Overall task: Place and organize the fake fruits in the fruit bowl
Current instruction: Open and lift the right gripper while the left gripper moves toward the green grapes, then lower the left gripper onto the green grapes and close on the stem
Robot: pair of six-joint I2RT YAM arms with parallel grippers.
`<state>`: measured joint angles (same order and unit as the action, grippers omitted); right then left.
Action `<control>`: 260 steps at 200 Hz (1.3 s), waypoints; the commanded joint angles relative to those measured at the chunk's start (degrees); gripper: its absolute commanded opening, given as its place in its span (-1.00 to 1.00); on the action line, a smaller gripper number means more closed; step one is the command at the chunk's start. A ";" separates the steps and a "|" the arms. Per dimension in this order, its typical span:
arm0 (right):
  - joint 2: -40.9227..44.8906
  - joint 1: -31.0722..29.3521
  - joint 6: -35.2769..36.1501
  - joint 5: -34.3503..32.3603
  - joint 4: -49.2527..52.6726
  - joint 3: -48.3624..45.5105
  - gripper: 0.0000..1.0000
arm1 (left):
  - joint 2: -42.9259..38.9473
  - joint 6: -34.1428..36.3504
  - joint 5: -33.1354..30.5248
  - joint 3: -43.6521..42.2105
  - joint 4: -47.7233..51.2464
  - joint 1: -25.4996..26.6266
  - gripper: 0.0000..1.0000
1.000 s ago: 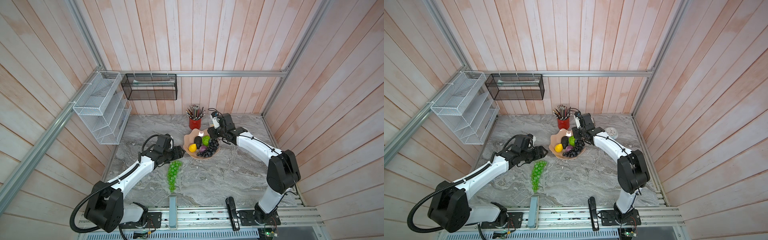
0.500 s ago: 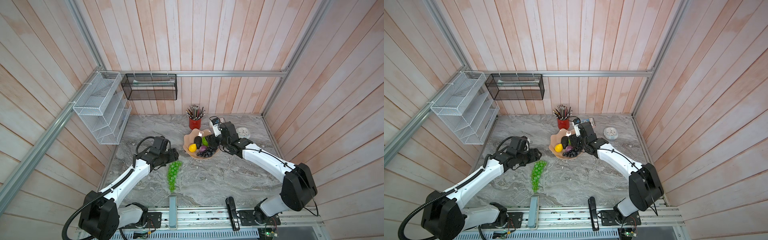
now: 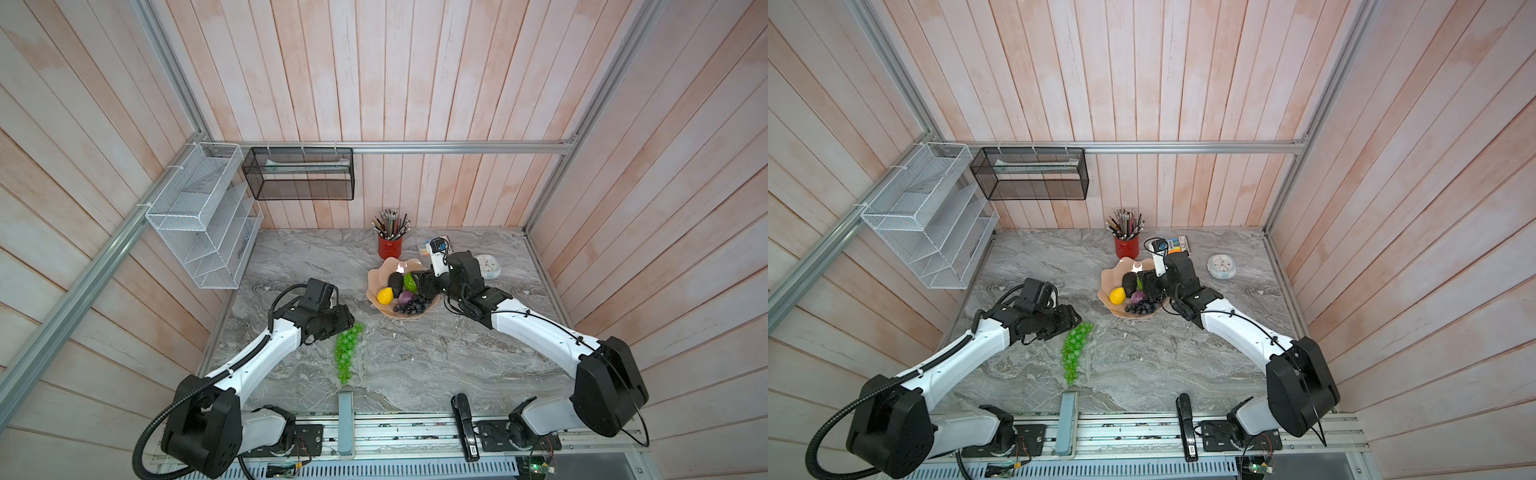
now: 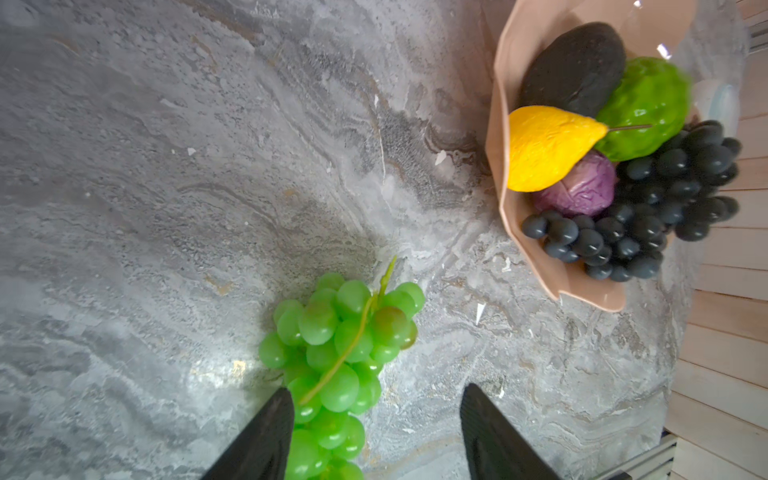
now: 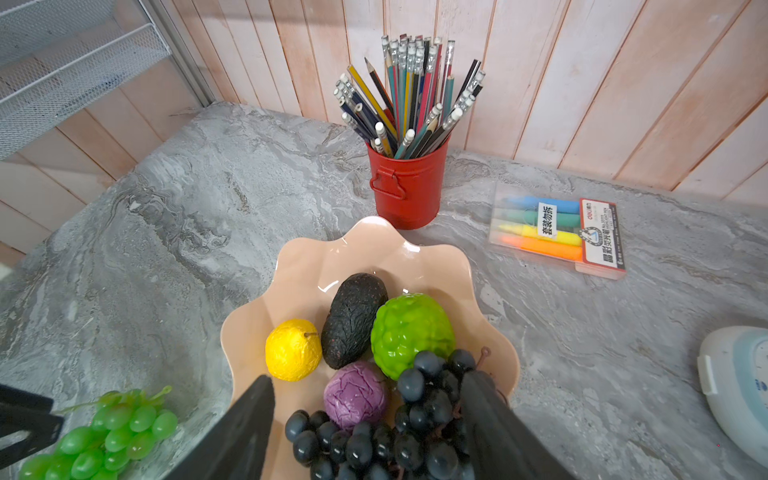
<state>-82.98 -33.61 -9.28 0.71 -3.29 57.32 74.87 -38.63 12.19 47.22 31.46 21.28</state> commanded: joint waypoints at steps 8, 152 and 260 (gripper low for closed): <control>-0.78 -0.22 -0.31 2.28 -1.71 -1.07 0.40 | 2.03 -1.09 2.76 -1.57 -6.85 -1.14 0.13; -1.30 -0.14 -1.26 3.84 -3.87 -4.61 0.33 | 9.64 0.13 4.50 -0.87 -15.77 -1.68 -0.26; -2.10 -0.15 -1.53 4.60 -4.35 -4.99 0.26 | 7.84 2.81 4.92 -0.80 -14.14 -1.93 -1.00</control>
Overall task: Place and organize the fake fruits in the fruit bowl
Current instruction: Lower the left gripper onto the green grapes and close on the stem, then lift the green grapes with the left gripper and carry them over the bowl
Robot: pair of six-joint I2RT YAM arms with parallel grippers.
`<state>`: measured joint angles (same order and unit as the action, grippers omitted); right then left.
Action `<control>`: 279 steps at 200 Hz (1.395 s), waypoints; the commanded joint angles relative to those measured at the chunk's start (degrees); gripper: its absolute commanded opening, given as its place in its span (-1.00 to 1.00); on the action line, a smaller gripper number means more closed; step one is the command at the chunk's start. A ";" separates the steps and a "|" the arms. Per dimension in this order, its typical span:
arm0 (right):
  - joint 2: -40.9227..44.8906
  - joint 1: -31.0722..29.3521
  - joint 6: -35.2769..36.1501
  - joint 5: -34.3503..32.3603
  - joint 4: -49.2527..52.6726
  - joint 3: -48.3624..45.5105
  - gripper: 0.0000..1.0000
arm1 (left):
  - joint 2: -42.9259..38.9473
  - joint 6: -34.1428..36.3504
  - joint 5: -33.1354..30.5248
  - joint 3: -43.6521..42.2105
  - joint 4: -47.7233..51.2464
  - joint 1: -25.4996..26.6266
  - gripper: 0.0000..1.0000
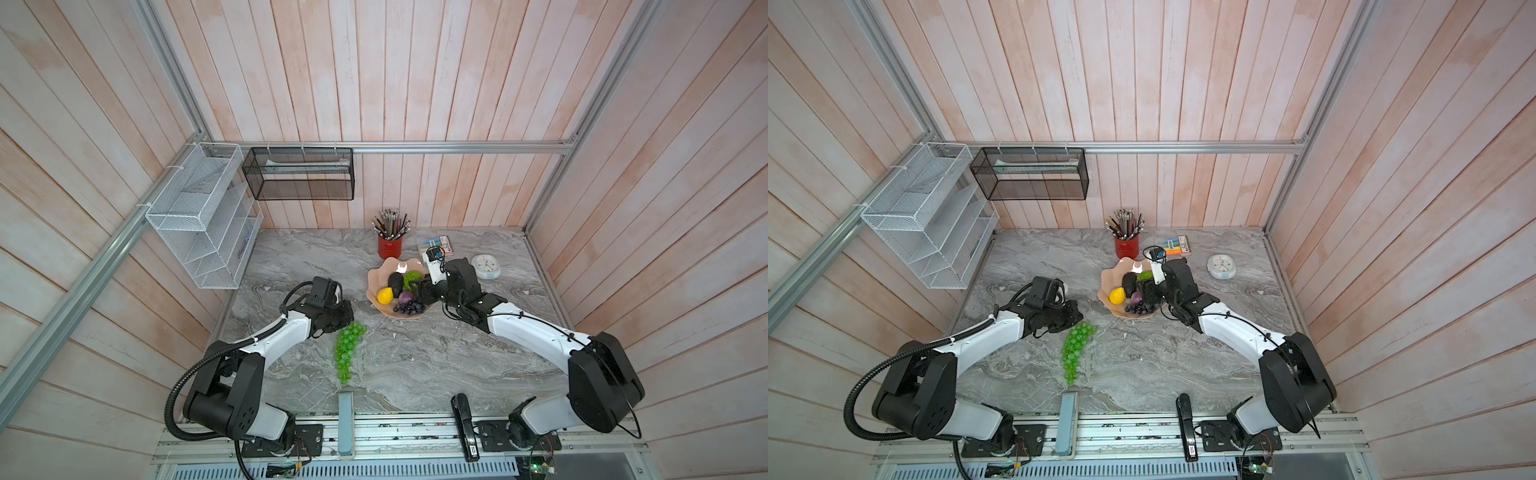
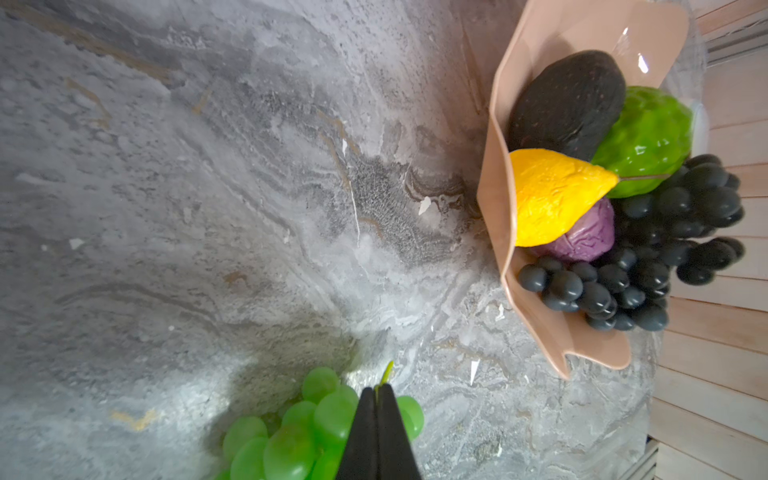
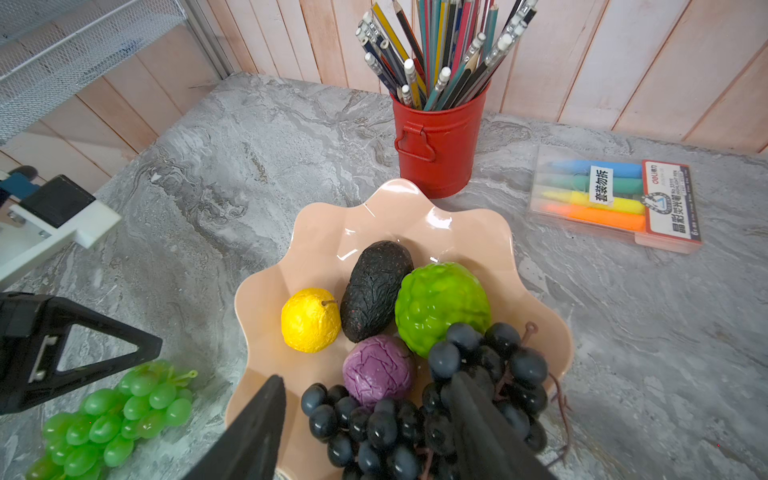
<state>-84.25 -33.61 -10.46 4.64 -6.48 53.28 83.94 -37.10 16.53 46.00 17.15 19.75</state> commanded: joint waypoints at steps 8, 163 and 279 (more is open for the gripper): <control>-0.75 -0.22 -0.35 0.71 -1.03 -0.83 0.26 | -1.83 1.65 0.52 0.41 0.24 -0.41 -1.00; 3.56 -0.10 -0.63 -1.00 -5.61 -2.27 0.22 | -21.13 7.45 11.09 10.66 9.37 -0.59 -1.00; 7.82 3.76 -2.28 0.50 -8.88 -5.86 0.22 | -2.02 6.44 18.42 36.47 11.46 7.61 -1.00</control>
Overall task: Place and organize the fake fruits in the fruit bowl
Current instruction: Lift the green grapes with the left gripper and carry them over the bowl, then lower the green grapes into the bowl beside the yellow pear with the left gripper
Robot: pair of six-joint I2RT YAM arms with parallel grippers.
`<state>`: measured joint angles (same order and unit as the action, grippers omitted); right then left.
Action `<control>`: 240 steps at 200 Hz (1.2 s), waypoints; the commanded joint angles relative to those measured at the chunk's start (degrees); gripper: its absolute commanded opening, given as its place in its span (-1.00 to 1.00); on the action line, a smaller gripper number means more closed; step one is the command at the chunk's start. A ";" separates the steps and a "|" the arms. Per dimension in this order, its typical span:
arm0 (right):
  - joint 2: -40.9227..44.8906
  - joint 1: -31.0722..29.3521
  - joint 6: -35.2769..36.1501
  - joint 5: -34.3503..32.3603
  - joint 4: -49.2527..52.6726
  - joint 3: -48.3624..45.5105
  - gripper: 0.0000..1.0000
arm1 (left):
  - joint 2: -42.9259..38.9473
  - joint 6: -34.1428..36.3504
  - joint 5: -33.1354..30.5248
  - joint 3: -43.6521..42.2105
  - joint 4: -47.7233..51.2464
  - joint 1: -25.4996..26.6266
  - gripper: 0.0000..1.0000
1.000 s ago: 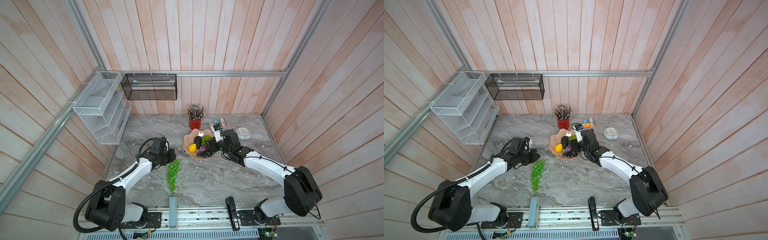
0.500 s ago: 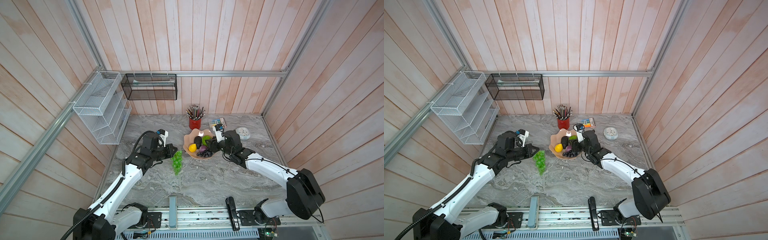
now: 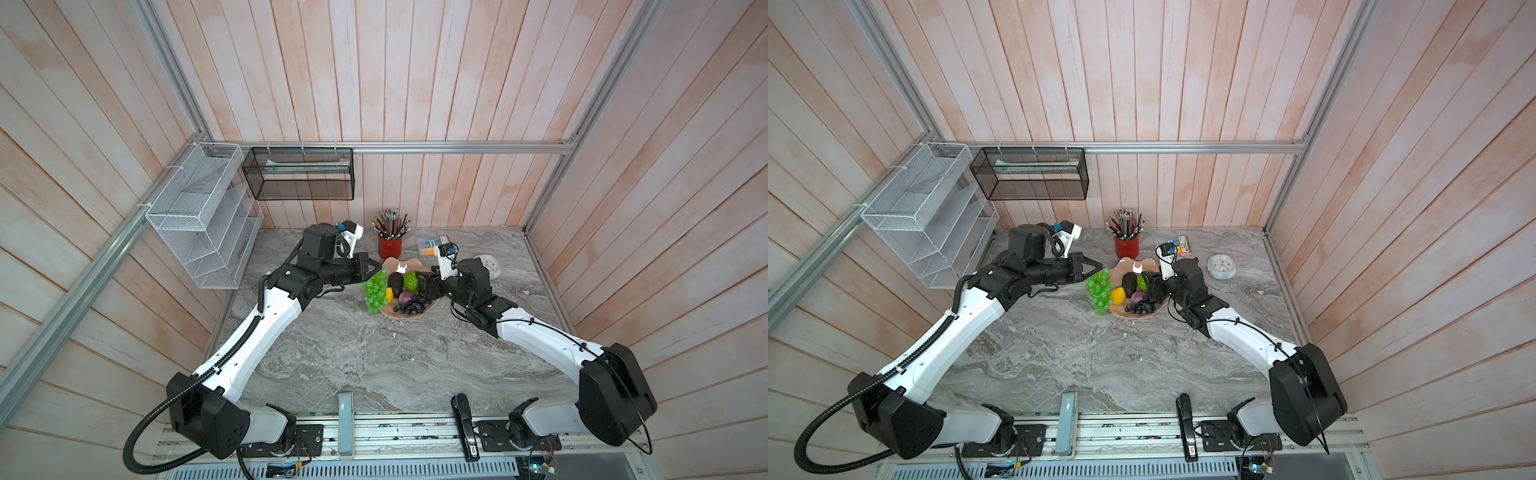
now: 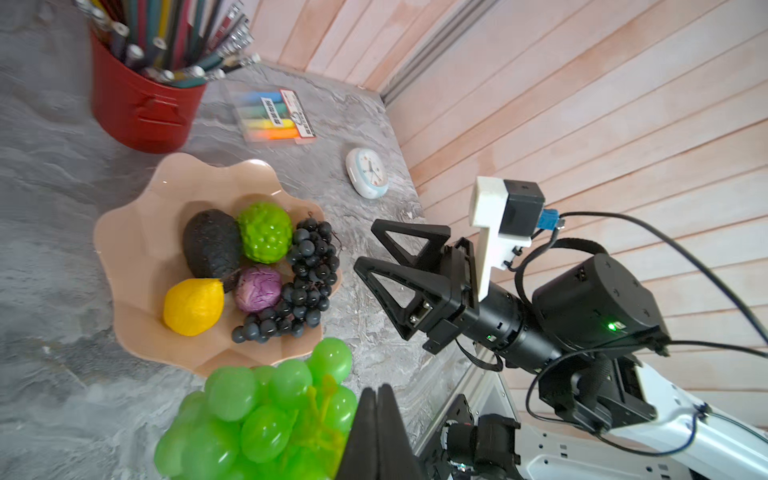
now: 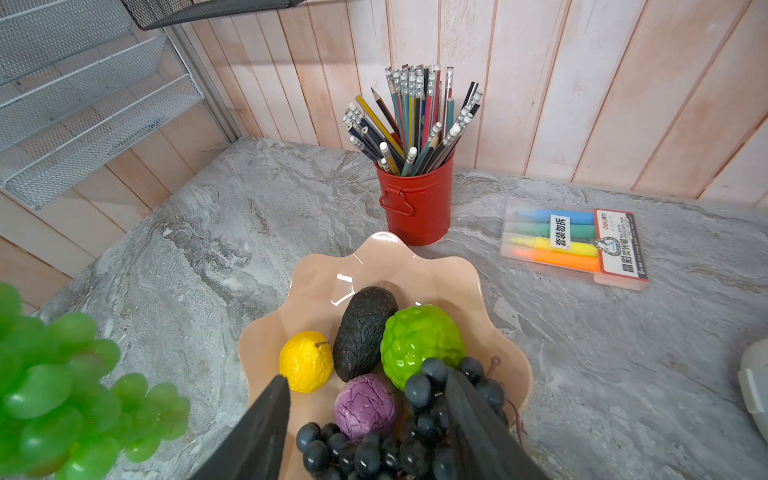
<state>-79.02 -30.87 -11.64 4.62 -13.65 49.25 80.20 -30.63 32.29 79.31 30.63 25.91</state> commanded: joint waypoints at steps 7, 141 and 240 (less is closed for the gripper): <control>3.10 1.27 -1.19 0.55 -1.90 -2.40 0.22 | 2.50 -0.28 2.84 3.70 -2.77 1.90 -1.00; 5.94 2.07 -1.02 1.48 -0.55 -5.91 0.22 | 12.02 -2.68 5.98 1.45 -15.80 4.06 -1.00; 6.45 2.13 -1.22 1.94 -0.83 -6.98 0.22 | 11.70 -3.37 5.12 -2.58 -16.03 3.16 -1.00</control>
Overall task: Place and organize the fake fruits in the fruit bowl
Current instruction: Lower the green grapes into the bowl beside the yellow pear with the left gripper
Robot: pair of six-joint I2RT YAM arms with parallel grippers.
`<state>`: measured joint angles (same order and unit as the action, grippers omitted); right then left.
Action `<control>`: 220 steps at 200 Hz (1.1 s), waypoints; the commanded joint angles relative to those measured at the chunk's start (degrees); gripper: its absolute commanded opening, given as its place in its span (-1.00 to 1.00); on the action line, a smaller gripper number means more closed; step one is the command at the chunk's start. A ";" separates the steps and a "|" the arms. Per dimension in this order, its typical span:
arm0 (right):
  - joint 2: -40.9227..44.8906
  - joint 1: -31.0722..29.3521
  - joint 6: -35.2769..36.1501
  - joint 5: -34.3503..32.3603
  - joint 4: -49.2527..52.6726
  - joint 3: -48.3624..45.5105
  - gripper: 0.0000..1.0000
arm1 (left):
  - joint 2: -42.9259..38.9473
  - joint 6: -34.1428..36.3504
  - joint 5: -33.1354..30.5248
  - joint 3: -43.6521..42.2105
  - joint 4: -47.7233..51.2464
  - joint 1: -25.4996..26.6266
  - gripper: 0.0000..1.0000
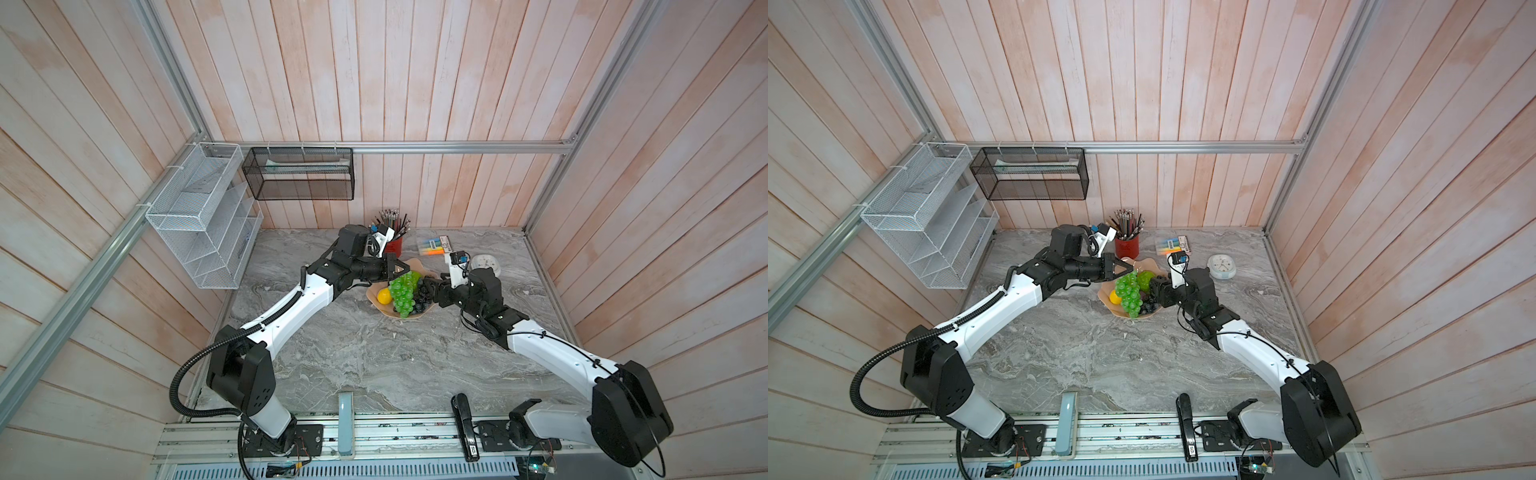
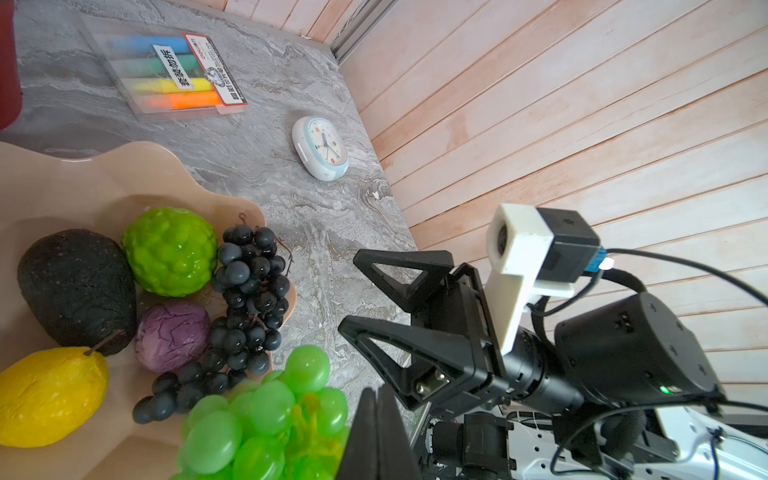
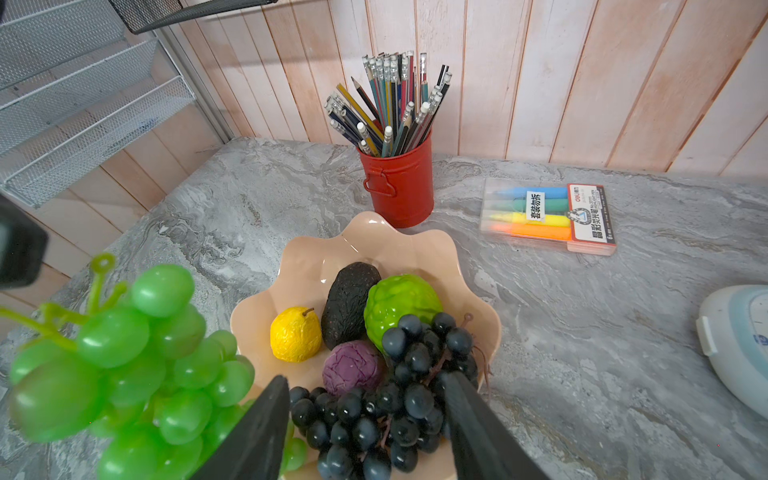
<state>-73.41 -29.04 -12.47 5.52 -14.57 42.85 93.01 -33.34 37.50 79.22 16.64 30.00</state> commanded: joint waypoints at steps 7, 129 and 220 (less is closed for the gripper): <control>0.48 0.30 -0.28 1.36 0.07 -0.48 0.22 | -1.48 -0.88 -0.27 -3.28 -2.42 -1.47 -1.00; -9.07 -0.83 1.09 8.34 -1.01 4.51 0.19 | -0.83 1.06 0.30 -8.20 -5.19 -8.42 -1.00; -11.23 -1.65 0.78 9.69 -2.32 5.05 0.15 | 1.62 2.49 5.84 0.20 -2.19 -6.89 -1.00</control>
<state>-83.70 -30.39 -11.81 13.69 -15.46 46.85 93.32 -32.77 40.99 76.66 14.13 22.33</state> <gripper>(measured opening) 0.581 0.043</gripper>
